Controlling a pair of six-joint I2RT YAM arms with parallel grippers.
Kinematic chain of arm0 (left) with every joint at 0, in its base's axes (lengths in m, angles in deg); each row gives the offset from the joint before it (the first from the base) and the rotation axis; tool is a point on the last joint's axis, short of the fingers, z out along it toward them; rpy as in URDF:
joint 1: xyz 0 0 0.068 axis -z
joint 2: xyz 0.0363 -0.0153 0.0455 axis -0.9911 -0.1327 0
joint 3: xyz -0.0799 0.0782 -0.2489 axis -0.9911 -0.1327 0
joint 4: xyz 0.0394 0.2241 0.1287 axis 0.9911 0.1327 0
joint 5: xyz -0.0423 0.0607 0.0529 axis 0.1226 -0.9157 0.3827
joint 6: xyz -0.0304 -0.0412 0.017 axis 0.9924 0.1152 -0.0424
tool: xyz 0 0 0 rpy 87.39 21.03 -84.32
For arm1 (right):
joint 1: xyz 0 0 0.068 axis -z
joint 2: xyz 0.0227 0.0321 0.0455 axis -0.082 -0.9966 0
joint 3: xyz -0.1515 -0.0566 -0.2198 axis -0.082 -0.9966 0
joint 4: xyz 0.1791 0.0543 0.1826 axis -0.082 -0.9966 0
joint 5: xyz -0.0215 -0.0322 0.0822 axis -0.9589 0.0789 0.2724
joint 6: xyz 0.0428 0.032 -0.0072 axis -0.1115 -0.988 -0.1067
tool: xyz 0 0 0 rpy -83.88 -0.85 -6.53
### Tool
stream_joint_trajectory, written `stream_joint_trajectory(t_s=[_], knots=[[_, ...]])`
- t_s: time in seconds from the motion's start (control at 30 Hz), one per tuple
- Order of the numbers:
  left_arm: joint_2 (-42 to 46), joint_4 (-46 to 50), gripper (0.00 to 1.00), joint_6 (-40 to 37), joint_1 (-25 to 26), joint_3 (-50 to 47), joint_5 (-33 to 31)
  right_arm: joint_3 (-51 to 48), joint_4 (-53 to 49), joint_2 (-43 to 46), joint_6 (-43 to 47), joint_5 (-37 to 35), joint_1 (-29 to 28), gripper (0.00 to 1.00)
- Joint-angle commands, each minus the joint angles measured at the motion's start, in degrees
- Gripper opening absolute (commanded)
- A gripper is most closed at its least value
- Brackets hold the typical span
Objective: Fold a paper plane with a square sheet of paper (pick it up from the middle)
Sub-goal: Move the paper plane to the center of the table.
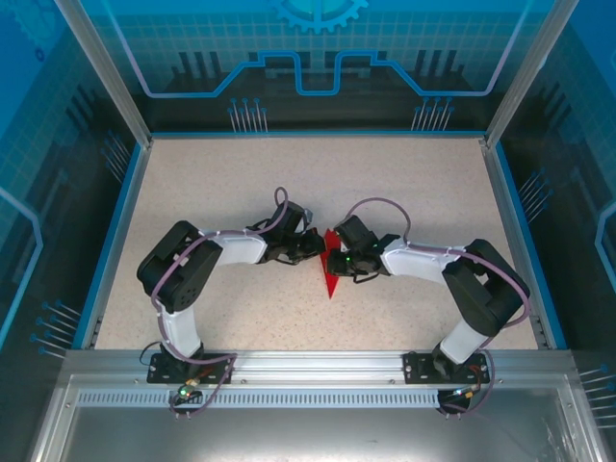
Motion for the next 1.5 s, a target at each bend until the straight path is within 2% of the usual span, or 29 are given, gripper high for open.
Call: stream_joint_trajectory(t_s=[0.0, 0.13, 0.23, 0.33, 0.43, 0.63, 0.87, 1.47], knots=[[5.0, 4.5, 0.2, -0.8, -0.5, -0.2, -3.8, 1.5, -3.6, 0.4, 0.7, -2.5, -1.0, 0.15], [9.3, 12.8, 0.49, -2.3, -0.5, 1.5, -11.9, 5.0, -11.5, 1.2, 4.1, -6.3, -1.0, 0.1], [11.5, 20.7, 0.63, -2.5, -0.7, 3.4, -20.1, 6.2, -16.7, 2.0, 6.0, -10.5, -0.8, 0.1], [12.9, 24.7, 0.73, -3.3, -0.7, 4.0, -25.5, 6.7, -18.2, 1.9, 7.4, -12.4, -0.6, 0.1], [14.1, 26.1, 0.81, -3.2, -0.8, 3.7, -28.2, 7.5, -18.4, 0.8, 8.2, -13.3, -0.5, 0.1], [14.6, 27.6, 0.99, -2.8, -0.8, 3.4, -30.4, 9.2, -18.1, -2.7, 8.7, -13.6, -0.5, 0.12], [14.7, 28.3, 0.99, -2.7, -0.7, 3.5, -30.8, 9.6, -17.3, -4.7, 8.8, -12.5, -0.9, 0.19], [14.7, 31.9, 0.99, -3.2, -0.7, 4.6, -32.6, 9.6, -17.8, -8.5, 7.8, -13.3, -1.6, 0.16]])
